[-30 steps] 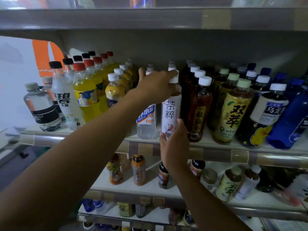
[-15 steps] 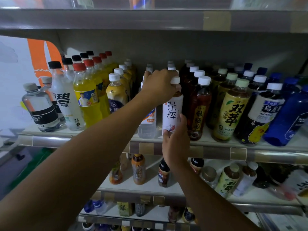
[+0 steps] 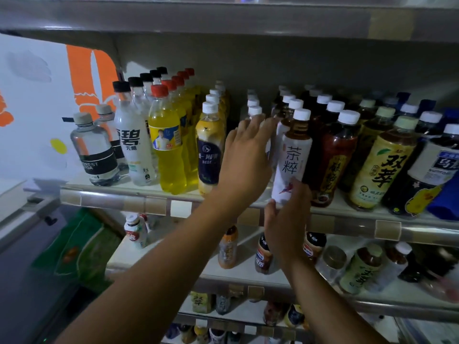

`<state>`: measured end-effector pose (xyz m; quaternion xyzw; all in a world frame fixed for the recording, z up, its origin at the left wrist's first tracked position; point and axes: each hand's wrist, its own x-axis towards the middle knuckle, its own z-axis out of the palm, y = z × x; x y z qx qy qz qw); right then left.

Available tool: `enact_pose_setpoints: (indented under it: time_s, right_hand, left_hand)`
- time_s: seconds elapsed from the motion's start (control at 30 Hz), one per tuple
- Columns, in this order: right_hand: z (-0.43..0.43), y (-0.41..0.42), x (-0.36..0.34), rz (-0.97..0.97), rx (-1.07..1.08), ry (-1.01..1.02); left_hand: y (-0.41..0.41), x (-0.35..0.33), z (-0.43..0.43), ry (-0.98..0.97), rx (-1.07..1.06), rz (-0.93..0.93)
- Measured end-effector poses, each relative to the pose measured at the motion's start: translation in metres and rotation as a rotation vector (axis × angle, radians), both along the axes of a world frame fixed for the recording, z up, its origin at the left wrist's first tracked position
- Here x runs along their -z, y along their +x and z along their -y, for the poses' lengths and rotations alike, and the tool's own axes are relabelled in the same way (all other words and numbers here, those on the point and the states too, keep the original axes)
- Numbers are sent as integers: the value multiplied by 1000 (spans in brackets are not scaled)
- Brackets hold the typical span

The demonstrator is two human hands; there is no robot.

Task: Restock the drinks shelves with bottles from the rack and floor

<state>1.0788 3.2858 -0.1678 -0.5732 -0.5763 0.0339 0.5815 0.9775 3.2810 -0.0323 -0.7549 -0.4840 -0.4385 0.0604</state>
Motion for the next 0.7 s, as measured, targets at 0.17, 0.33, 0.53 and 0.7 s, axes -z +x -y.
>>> enact_pose_setpoints:
  time_s: [0.17,0.33,0.53,0.7]
  right_hand:
    - [-10,-5,-14,-40,74,-7]
    - [-8,-5,-15,-65,44,-152]
    - [7,1,-36,114,118,-204]
    - [30,14,-66,357,53,-308]
  left_hand:
    - [-8,24,13,-31,52,74]
    - [-14,41,21,-93,81,79]
    - [-25,47,29,-119,38,73]
    - [-32,42,50,-216,-140,-112]
